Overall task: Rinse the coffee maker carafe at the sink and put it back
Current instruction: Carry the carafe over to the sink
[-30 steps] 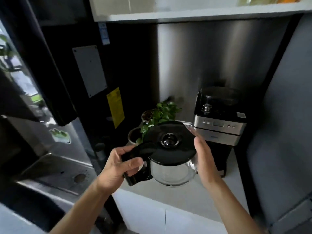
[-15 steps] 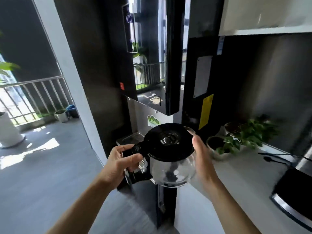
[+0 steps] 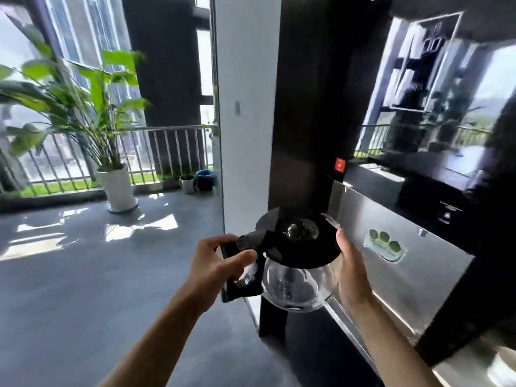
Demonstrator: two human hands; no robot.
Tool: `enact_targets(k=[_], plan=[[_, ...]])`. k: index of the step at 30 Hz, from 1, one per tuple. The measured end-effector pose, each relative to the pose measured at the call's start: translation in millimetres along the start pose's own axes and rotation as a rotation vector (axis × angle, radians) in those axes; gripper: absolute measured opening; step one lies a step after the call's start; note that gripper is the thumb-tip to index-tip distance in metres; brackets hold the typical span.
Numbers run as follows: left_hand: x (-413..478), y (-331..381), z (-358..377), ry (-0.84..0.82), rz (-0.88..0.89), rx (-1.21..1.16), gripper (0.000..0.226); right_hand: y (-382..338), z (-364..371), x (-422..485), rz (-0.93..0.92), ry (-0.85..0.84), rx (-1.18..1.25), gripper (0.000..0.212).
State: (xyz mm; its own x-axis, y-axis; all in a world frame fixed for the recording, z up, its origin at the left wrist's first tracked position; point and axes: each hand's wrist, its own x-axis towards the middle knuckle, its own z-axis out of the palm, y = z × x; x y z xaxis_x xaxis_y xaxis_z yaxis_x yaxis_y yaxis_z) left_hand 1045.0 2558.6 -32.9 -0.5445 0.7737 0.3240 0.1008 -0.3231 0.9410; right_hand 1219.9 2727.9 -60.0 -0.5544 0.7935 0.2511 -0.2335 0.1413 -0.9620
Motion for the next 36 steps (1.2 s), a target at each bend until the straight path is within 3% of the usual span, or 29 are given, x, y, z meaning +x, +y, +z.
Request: enact_targets(k=[3,6,13,16,23,32,36], plan=[[23,-3,-54,0.092,0.023,0.066,0.039,15,60,39,0.019,-0.082,0.098,0.056],[49,-11,-103,0.139,0.023,0.089,0.029,35,110,78,0.034,-0.127,0.121,0.044],[152,-54,-211,0.251,0.031,0.106,0.035,105,217,208,0.043,-0.225,0.081,0.062],[214,-69,-255,0.248,0.039,0.105,0.025,128,262,273,0.039,-0.232,0.136,0.067],[360,-90,-344,0.321,0.040,0.076,0.034,157,354,425,0.050,-0.232,0.131,0.080],[528,-149,-471,0.338,0.034,0.047,0.031,214,465,586,0.034,-0.221,0.083,0.070],[606,-179,-542,0.265,0.044,0.058,0.031,248,525,657,-0.006,-0.191,0.069,0.054]])
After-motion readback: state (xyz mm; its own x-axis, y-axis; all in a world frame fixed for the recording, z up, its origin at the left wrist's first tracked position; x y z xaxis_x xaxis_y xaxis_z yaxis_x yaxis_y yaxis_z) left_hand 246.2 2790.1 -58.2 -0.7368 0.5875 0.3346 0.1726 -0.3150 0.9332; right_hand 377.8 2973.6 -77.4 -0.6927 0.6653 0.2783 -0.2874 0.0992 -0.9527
